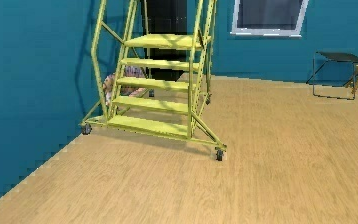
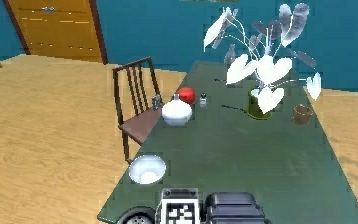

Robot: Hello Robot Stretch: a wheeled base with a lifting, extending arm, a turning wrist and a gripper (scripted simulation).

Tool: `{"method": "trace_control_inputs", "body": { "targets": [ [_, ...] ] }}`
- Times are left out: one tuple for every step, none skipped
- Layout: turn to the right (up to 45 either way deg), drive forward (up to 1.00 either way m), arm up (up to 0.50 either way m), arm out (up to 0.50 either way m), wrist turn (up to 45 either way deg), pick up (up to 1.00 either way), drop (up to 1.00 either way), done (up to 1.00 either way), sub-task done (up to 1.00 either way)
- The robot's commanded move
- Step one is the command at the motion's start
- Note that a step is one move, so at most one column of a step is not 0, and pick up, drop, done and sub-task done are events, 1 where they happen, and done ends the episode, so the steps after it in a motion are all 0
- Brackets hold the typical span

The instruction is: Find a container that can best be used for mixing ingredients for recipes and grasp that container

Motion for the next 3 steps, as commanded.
{"method": "trace_control_inputs", "body": {
  "targets": [
    [0.0, 0.00, 0.00, 0.22, 0.0, 0.00, 0.00, 0.00, 0.00],
    [0.0, 0.00, 0.00, 0.00, 45.0, 0.00, 0.00, 0.00, 0.00],
    [0.0, 0.00, 0.00, 0.00, 45.0, 0.00, 0.00, 0.00, 0.00]
  ]
}}
